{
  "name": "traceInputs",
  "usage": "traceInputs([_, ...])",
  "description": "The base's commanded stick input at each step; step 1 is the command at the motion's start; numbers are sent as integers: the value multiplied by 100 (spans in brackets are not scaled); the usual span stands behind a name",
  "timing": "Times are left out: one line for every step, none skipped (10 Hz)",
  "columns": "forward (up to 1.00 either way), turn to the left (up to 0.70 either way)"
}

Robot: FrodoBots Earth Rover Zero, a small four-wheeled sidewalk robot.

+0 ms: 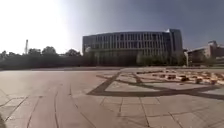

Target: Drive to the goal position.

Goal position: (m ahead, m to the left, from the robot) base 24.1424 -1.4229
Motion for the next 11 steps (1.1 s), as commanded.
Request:
traceInputs([70, 0])
traceInputs([70, 0])
traceInputs([70, 0])
traceInputs([70, 0])
traceInputs([70, 0])
traceInputs([70, -1])
traceInputs([70, -2])
traceInputs([70, -3])
traceInputs([70, -7])
traceInputs([70, -5])
traceInputs([70, -3])
